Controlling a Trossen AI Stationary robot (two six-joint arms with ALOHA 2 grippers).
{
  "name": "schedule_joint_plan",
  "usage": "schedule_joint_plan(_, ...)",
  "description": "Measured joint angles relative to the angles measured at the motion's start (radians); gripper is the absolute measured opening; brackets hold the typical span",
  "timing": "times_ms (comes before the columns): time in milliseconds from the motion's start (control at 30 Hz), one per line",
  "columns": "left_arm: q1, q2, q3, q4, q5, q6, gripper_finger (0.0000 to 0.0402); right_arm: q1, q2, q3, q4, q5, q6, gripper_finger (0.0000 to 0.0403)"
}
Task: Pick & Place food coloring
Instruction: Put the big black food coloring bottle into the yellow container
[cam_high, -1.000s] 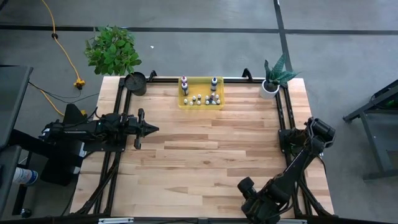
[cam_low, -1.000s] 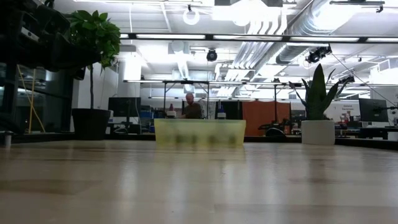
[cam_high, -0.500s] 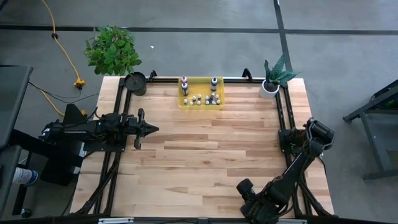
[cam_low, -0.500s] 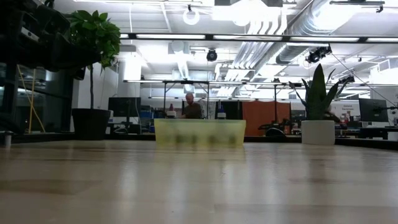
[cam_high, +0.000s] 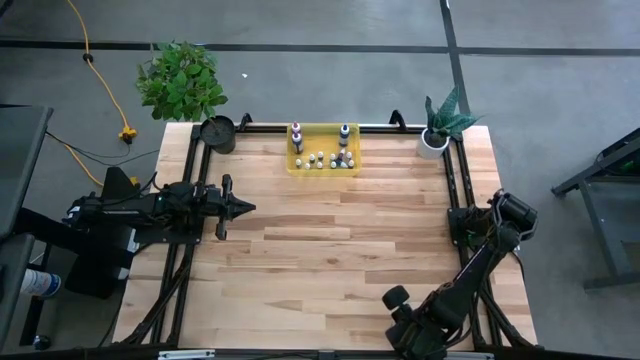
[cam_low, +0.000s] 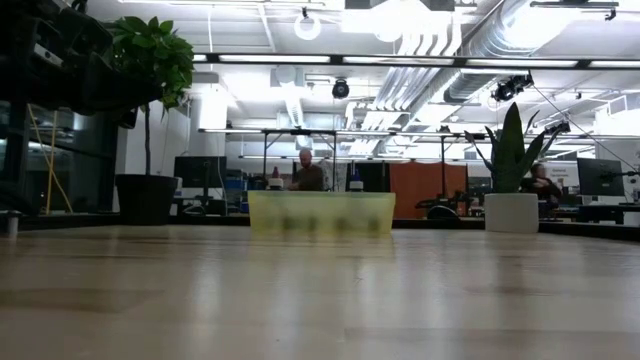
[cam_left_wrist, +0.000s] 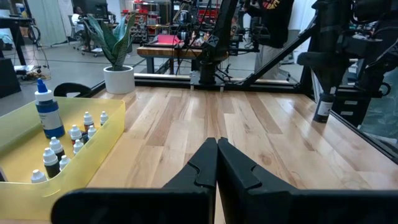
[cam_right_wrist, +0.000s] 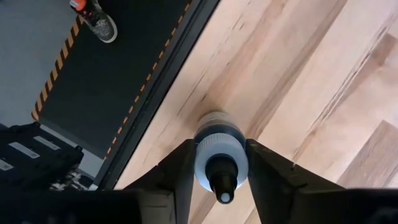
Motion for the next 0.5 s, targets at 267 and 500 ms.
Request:
schedule_joint_plan(267, 0.0, 0.0, 0.0, 0.0, 0.0, 0.0, 0.0, 0.0, 0.0, 0.002, -0.011, -0.004, 0.038, 0.0116)
schedule_joint_plan(500, 0.0, 0.0, 0.0, 0.0, 0.0, 0.0, 0.0, -0.027, -0.036, 0.002, -0.05, 0.025, 0.083, 0.0111)
